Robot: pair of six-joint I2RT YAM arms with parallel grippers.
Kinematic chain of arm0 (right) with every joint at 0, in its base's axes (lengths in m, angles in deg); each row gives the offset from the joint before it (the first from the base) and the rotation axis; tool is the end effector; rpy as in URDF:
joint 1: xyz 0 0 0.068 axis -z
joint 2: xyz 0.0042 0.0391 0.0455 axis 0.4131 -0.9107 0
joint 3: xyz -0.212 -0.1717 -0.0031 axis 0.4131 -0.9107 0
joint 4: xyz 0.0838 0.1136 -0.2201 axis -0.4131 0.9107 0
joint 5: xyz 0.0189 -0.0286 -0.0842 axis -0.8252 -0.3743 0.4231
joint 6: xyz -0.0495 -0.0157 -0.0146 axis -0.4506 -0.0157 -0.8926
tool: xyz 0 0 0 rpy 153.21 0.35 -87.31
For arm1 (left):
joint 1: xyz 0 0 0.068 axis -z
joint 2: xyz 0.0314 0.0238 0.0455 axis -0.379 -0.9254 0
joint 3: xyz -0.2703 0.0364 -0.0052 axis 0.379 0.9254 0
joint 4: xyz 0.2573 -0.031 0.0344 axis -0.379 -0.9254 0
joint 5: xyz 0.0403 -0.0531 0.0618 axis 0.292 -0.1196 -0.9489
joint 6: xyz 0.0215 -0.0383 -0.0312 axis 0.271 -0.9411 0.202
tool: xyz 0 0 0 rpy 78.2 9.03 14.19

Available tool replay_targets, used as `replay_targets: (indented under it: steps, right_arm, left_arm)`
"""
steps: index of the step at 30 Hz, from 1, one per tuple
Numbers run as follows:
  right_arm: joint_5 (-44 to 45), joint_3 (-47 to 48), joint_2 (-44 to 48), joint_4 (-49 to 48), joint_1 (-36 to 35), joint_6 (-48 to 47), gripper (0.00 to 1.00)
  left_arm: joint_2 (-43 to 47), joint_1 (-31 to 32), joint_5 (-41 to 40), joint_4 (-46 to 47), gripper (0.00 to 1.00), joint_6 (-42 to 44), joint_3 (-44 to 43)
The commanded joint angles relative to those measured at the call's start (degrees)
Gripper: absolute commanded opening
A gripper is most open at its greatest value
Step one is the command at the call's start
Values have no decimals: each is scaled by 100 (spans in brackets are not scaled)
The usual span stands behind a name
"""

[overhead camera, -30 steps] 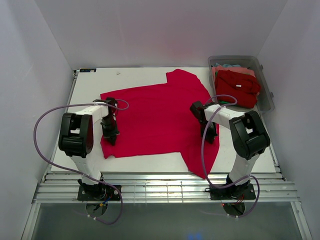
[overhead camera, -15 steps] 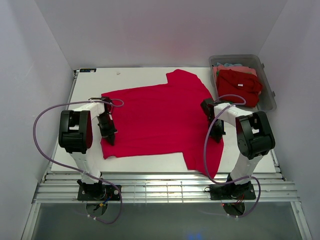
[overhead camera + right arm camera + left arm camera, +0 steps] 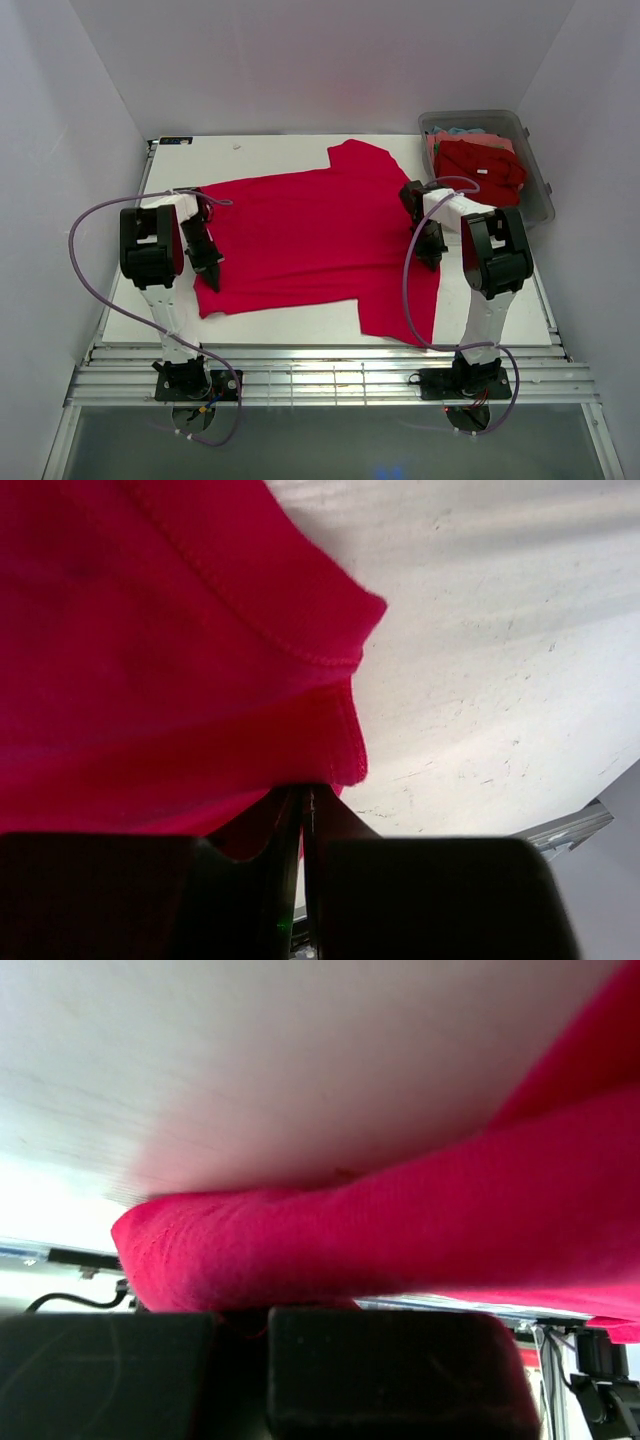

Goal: Fold and stack the t-shirts
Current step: Flatten out the tshirt

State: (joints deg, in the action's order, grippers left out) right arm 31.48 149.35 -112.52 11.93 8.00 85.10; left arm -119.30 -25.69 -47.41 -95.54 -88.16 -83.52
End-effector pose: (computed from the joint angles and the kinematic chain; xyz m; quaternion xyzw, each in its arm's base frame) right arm 0.3380 0.0859 0.1491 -0.0163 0.9822 -0.1808 0.0488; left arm 0.3244 0.0178 0.1271 0.2179 -0.9552 -0.0081 0.2000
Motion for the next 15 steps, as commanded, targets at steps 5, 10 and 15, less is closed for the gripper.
replay_targets:
  steps: [5, 10, 15]
  right_arm:
    - [-136, 177, -321, -894, 181, -20, 8]
    - [-347, 246, 540, -929, 173, -72, 8]
    - [-778, 1229, 1464, -263, 164, -265, 12]
  left_arm:
    - [-532, -212, -1352, 1699, 0, 352, -527]
    - [528, 7, -1140, 1910, 0, 475, -947]
    - [1068, 140, -746, 1700, 8, 415, -2089]
